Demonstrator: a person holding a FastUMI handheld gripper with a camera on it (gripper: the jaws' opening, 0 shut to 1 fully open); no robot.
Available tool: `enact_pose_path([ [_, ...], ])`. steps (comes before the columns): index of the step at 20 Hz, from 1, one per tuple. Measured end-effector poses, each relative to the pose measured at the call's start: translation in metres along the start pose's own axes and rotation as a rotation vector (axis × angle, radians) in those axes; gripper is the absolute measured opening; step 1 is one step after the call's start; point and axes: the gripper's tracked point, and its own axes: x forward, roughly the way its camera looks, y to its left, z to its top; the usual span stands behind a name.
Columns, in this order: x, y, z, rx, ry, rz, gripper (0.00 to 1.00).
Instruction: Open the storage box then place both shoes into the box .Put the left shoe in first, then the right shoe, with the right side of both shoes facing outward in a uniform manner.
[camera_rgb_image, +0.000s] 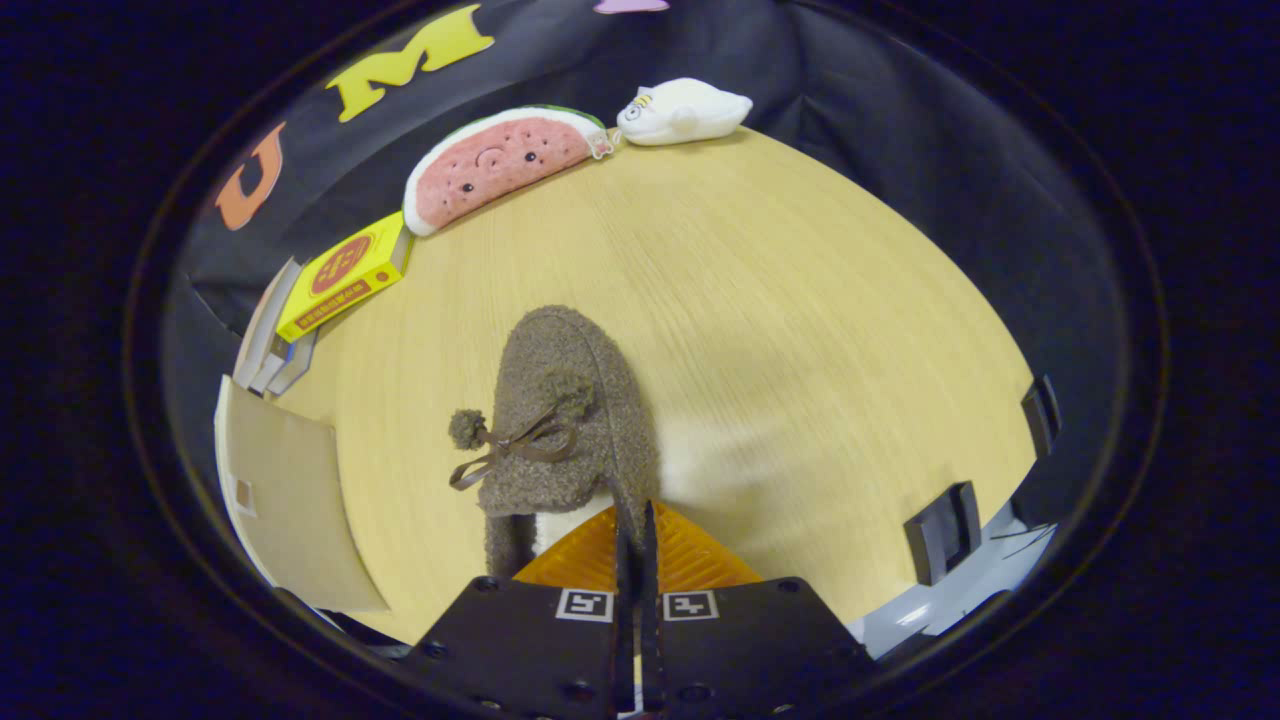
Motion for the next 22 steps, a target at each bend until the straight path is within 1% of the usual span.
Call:
enact_pose_path([
  [2, -0.005, 0.005, -0.002, 0.025, 0.02, 0.051, 0.03],
  [6, -0.032, 0.012, 0.007, -0.002, -0.027, 0.058, 0.03],
  [9, -0.063, 0.037, 0.007, -0.038, -0.062, 0.1, 0.03],
  [13, -0.11, 0.086, 0.002, -0.102, -0.108, 0.186, 0.03],
  [17, -0.154, 0.138, -0.01, -0.172, -0.161, 0.24, 0.03],
  [19, -0.17, 0.17, -0.026, -0.201, -0.158, 0.292, 0.03],
  [21, -0.18, 0.204, -0.043, -0.231, -0.132, 0.361, 0.03],
  [22, -0.183, 0.217, -0.052, -0.249, -0.118, 0.381, 0.03],
])
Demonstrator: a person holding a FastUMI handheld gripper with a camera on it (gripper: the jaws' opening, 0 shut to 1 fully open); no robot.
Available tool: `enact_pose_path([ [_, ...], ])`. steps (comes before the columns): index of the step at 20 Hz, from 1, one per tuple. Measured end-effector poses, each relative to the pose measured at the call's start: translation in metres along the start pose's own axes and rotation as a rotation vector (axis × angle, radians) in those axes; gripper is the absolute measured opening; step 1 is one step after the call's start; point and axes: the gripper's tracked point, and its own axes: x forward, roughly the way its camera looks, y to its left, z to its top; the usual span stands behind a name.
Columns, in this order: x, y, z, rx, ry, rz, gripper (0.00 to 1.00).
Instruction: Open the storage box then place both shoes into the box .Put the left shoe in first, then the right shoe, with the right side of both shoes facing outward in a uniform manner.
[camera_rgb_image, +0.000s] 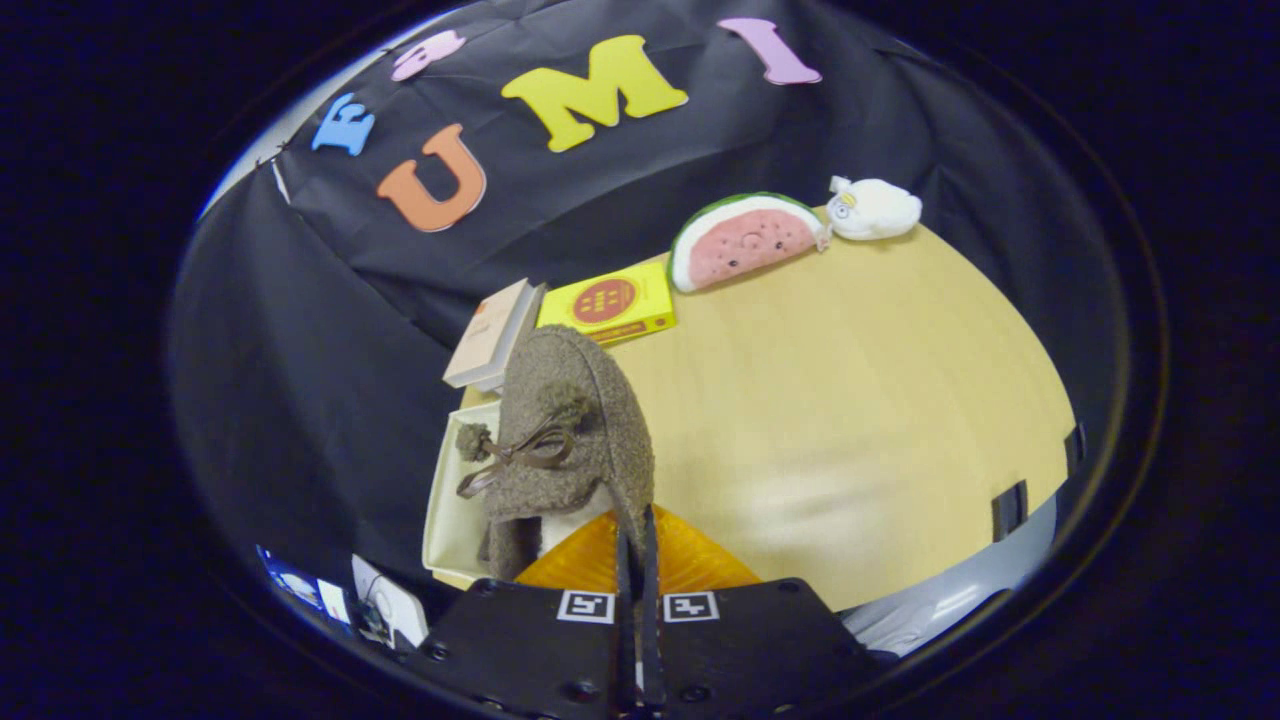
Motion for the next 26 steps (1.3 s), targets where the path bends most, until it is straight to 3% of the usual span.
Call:
enact_pose_path([
  [8, 0.062, 0.105, -0.032, -0.014, 0.07, 0.133, 0.03],
  [16, 0.144, 0.096, -0.03, -0.082, -0.036, -0.06, 0.03],
  [18, 0.158, 0.096, -0.034, -0.063, -0.024, -0.068, 0.03],
  [20, 0.161, 0.096, -0.032, -0.04, -0.045, -0.082, 0.03],
  [26, 0.149, 0.091, -0.039, -0.053, -0.224, -0.235, 0.03],
])
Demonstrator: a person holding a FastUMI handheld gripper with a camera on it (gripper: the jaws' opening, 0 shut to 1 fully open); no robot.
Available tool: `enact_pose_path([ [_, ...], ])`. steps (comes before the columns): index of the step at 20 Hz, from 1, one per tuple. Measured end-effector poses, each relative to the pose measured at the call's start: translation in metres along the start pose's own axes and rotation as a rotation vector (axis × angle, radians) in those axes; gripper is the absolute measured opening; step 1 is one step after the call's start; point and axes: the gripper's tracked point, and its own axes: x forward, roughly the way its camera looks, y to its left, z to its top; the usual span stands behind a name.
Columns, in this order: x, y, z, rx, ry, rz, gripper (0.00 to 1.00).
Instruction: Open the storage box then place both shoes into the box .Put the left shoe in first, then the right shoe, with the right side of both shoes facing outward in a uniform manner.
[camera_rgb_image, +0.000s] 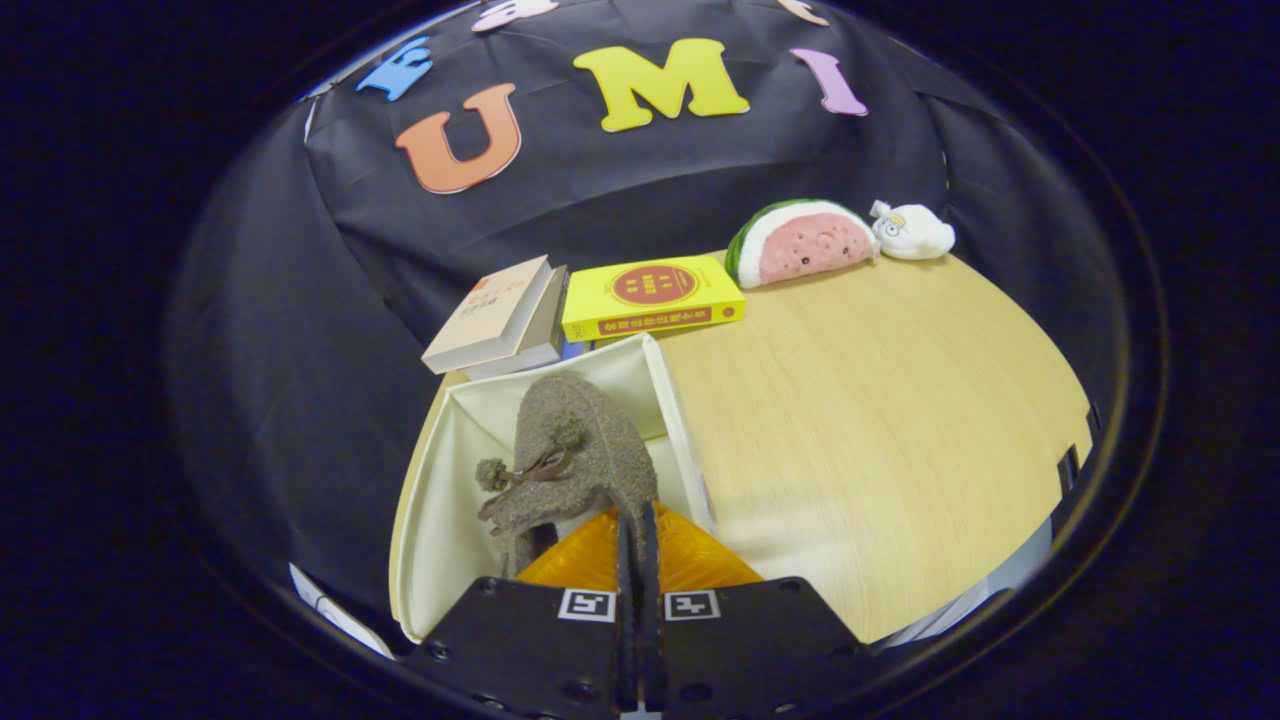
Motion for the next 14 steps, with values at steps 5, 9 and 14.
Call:
enact_pose_path([
  [5, -0.001, -0.001, 0.002, -0.047, -0.107, -0.074, 0.03],
  [9, 0.0, 0.001, 0.0, -0.07, -0.117, -0.09, 0.09],
  [14, -0.008, -0.001, 0.011, -0.111, -0.196, -0.108, 0.14],
])
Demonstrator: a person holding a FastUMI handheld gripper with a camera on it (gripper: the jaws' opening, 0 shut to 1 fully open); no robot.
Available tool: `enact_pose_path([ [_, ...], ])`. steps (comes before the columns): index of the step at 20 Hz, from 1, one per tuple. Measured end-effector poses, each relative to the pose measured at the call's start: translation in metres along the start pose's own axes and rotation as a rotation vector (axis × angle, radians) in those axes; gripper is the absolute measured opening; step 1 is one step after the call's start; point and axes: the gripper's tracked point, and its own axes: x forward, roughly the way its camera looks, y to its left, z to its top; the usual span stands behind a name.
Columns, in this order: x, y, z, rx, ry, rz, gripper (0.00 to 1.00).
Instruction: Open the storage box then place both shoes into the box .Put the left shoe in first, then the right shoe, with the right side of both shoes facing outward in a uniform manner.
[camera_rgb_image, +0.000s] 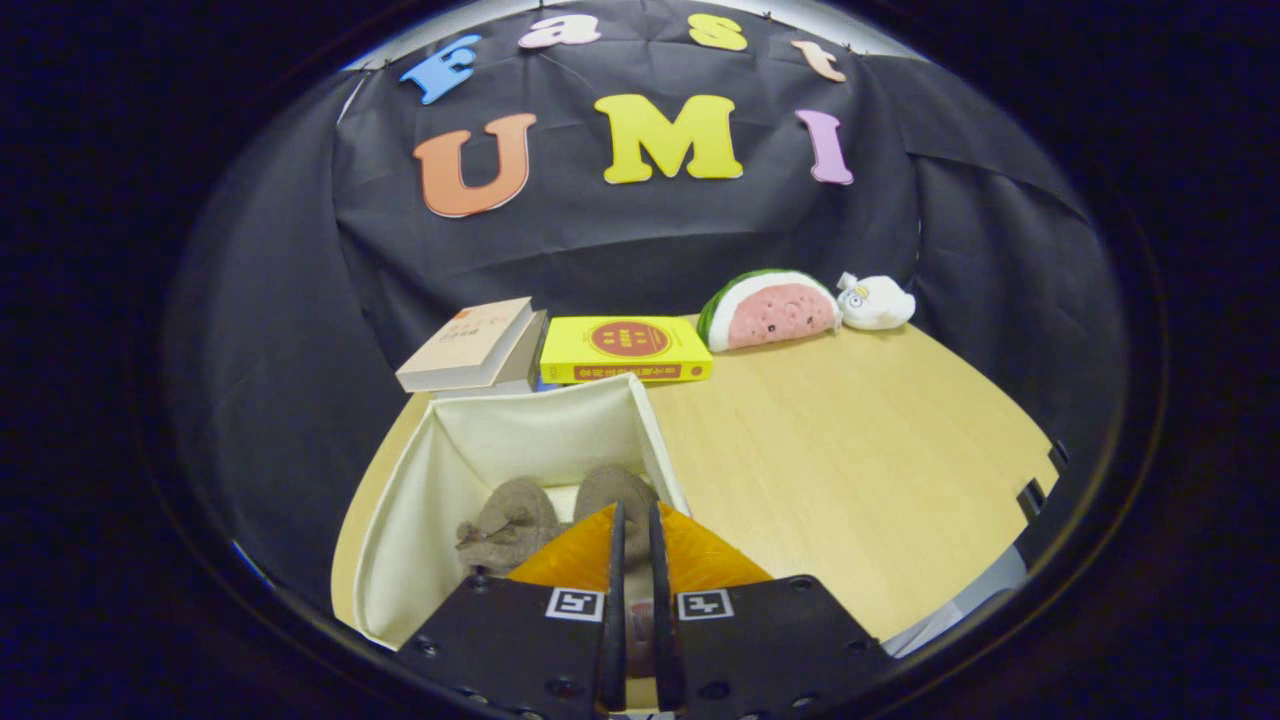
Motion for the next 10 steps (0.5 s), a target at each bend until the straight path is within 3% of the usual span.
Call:
enact_pose_path([
  [2, -0.006, -0.001, 0.006, -0.01, -0.039, -0.005, 0.19],
  [10, -0.05, -0.028, 0.043, -0.031, -0.202, -0.027, 0.63],
])
